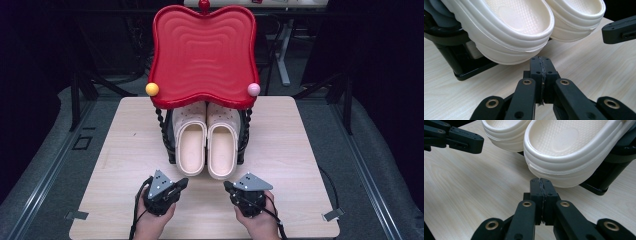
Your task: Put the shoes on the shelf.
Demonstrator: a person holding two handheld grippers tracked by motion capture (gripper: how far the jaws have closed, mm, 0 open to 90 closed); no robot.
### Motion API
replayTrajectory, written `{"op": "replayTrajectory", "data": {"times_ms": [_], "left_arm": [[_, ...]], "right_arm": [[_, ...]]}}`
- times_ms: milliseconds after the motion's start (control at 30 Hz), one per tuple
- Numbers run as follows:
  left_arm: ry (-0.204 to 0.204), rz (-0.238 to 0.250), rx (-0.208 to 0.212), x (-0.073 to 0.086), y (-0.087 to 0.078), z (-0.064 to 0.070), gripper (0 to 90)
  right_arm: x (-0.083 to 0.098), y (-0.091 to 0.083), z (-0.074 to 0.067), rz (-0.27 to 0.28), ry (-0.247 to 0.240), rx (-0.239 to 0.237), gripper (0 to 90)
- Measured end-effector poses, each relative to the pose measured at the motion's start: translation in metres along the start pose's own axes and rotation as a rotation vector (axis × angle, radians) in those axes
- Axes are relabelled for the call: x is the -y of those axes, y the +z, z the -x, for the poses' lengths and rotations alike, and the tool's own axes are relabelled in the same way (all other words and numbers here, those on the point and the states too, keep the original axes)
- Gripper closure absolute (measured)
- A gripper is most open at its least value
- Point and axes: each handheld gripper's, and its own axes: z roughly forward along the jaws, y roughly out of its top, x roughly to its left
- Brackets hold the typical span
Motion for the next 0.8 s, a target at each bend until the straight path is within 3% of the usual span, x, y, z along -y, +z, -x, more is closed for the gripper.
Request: {"op": "replayTrajectory", "data": {"times_ms": [333,633,800], "left_arm": [[-0.016,-0.021,-0.011,-0.002,0.01,-0.001,89.7],[-0.02,-0.005,-0.022,-0.007,0.001,-0.004,90.0],[-0.041,-0.002,-0.055,-0.01,-0.003,-0.013,90.0]], "right_arm": [[-0.002,0.006,0.002,-0.001,0.016,0.013,89.4],[-0.003,0.005,0.004,0.004,0.032,0.016,90.0],[-0.004,0.003,0.008,0.005,0.041,0.032,90.0]]}}
